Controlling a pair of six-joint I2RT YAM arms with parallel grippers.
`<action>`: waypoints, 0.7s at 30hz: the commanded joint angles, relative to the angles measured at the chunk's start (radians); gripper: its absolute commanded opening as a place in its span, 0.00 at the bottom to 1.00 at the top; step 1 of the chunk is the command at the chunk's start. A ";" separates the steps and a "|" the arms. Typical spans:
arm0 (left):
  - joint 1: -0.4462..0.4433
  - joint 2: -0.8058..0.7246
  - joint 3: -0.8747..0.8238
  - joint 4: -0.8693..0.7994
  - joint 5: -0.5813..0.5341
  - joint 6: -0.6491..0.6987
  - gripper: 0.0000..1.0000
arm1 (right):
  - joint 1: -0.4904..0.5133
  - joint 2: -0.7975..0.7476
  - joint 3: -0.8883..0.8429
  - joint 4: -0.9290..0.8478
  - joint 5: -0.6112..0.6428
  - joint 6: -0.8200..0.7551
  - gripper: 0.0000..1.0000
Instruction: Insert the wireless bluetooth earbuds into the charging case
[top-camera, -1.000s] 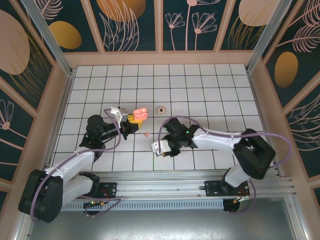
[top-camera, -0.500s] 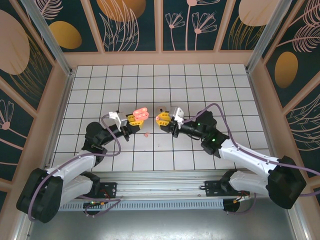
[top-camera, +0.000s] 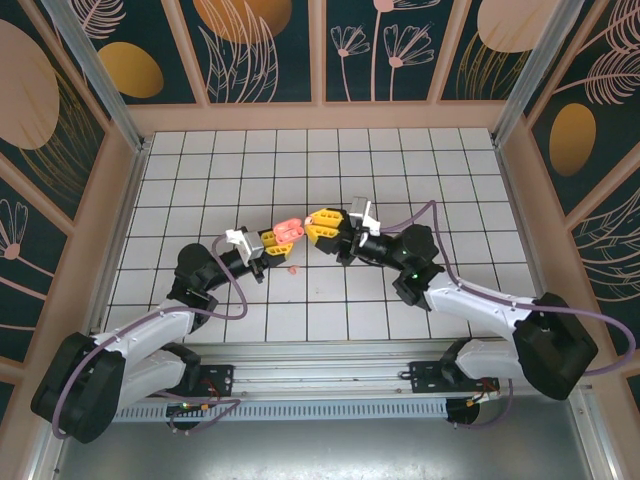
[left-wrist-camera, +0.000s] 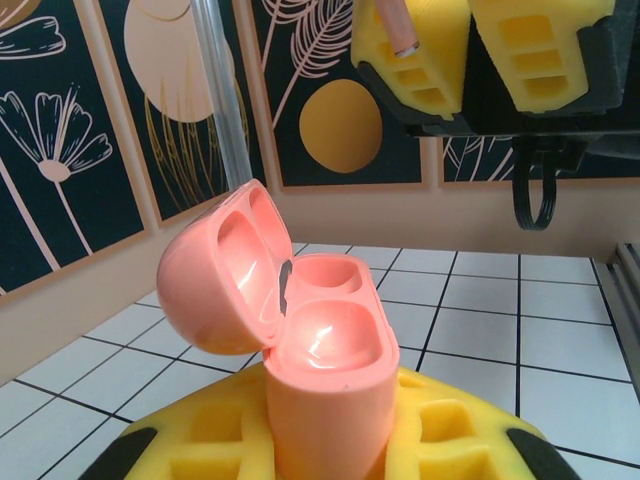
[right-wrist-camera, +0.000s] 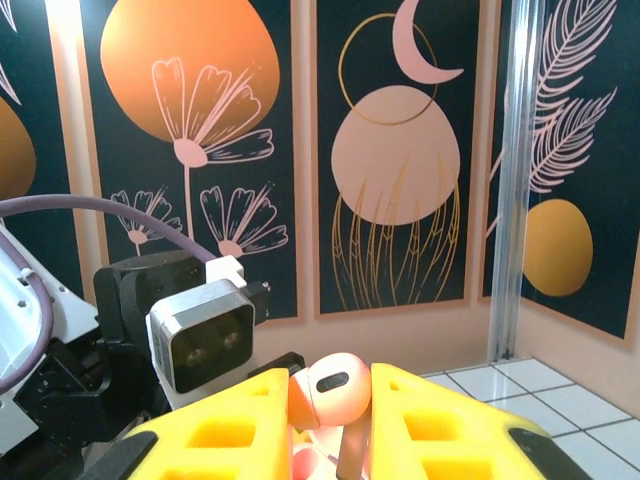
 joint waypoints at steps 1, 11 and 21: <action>-0.007 -0.023 0.022 0.018 -0.007 0.020 0.08 | 0.013 0.034 -0.022 0.153 -0.011 0.062 0.22; -0.007 -0.032 0.028 0.031 -0.006 -0.005 0.08 | 0.020 0.131 -0.025 0.261 -0.013 0.111 0.22; -0.007 -0.037 0.034 0.035 -0.015 -0.019 0.08 | 0.027 0.196 -0.025 0.333 -0.017 0.159 0.22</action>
